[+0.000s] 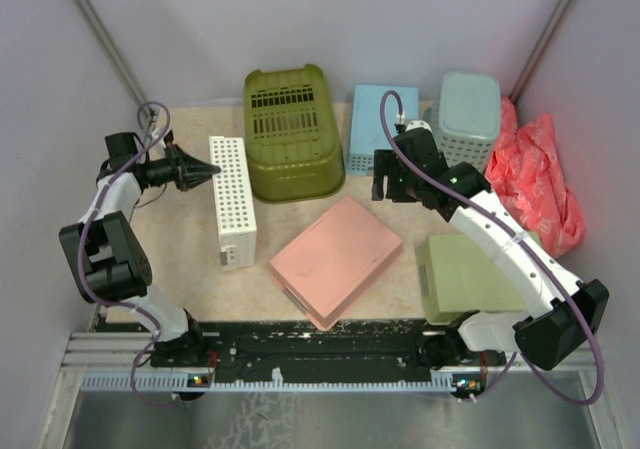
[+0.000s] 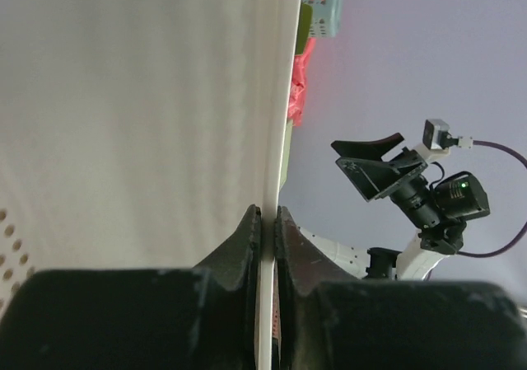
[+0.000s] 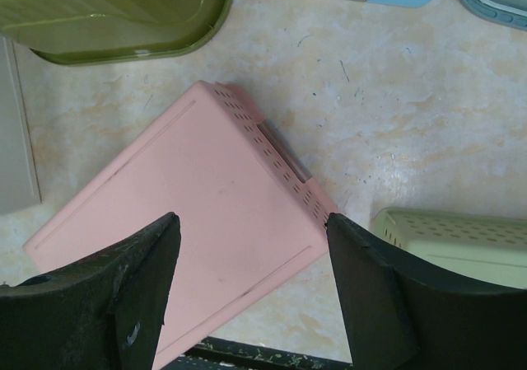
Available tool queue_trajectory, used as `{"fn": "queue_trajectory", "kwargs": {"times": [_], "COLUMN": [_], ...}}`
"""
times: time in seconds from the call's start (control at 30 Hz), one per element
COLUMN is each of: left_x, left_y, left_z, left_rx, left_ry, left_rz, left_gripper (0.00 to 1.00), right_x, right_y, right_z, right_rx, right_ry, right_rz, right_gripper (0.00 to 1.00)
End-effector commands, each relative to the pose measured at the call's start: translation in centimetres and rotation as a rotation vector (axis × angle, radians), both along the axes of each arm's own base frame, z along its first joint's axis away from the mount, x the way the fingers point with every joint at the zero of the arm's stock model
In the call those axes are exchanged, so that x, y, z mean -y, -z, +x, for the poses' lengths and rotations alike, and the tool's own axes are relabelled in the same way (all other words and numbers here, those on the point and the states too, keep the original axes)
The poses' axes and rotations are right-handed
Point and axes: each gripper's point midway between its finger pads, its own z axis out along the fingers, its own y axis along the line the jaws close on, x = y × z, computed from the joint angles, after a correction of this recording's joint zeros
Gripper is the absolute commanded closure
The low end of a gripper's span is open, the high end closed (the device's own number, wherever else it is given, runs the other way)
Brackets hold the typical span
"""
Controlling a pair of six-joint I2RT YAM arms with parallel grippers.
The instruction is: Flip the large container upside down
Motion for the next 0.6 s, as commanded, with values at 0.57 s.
{"fn": "queue_trajectory", "kwargs": {"times": [0.57], "left_x": [-9.0], "left_y": [4.1], "left_z": [-2.8], "left_rx": [-0.214], "left_ry": [-0.264], "left_rz": [0.705], "left_gripper": [0.60], "right_x": [-1.0], "right_y": [-2.7], "right_z": [1.0], "right_rx": [0.073], "right_ry": [-0.022], "right_rz": [0.062], "right_gripper": [0.28]}}
